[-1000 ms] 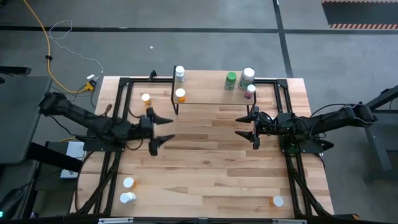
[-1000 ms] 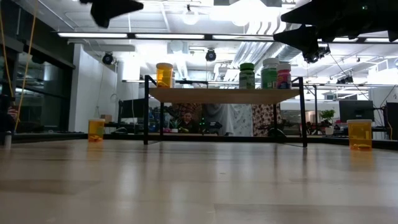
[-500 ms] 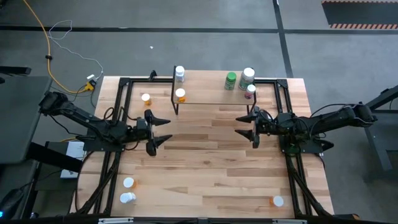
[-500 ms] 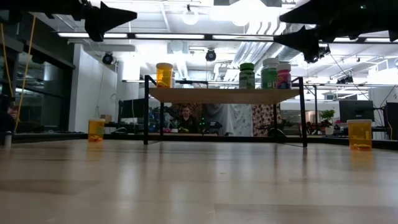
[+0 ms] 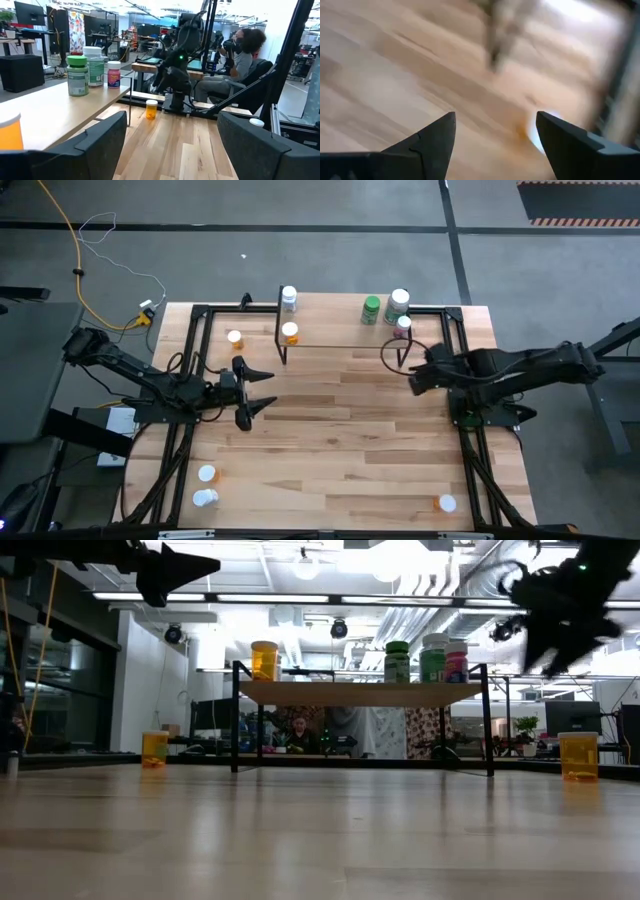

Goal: Pick and place medicine bottles onto shelf by color
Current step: Put the orange pill bottle on the shelf

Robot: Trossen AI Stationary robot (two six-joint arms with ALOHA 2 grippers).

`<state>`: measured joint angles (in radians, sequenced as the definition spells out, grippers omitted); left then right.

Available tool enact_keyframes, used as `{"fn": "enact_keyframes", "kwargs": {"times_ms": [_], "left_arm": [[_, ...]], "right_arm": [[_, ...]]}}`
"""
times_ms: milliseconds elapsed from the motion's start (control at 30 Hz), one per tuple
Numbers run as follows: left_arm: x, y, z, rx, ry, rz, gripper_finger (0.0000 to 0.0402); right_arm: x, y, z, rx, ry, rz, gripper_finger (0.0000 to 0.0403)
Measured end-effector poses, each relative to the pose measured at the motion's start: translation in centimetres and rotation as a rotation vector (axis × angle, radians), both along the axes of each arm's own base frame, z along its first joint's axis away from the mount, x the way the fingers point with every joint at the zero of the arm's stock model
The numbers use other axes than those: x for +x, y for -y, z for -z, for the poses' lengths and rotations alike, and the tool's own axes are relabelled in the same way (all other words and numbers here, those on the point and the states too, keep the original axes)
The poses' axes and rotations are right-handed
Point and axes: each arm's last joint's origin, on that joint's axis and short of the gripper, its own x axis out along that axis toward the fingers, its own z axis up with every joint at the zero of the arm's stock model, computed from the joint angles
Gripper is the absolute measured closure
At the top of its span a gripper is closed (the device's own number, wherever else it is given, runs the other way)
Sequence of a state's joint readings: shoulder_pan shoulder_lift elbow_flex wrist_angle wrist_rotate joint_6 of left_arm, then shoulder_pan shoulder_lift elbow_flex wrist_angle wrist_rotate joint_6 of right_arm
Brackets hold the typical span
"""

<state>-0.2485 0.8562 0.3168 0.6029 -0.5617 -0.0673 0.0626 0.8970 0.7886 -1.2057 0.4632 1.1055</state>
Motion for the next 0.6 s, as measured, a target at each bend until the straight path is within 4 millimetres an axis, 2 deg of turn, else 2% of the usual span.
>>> {"fn": "enact_keyframes", "kwargs": {"times_ms": [100, 167, 367, 600], "left_arm": [[0.0, 0.0, 0.0, 0.000, 0.000, 0.000, 0.0100], [0.0, 0.0, 0.0, 0.000, 0.000, 0.000, 0.0100], [0.0, 0.0, 0.0, -0.007, 0.002, 0.001, 0.0100], [0.0, 0.0, 0.0, -0.007, 0.001, 0.001, 0.0100]], "right_arm": [[-0.8, 0.3, 0.3, 0.071, -0.130, 0.077, 0.0136], [-0.8, 0.5, 0.6, 0.112, -0.155, 0.090, 0.0136], [0.0, 1.7, 1.1, 0.200, -0.207, -0.039, 0.0137], [0.2, 4.3, 2.2, 0.308, -0.335, -0.023, 0.0137]]}}
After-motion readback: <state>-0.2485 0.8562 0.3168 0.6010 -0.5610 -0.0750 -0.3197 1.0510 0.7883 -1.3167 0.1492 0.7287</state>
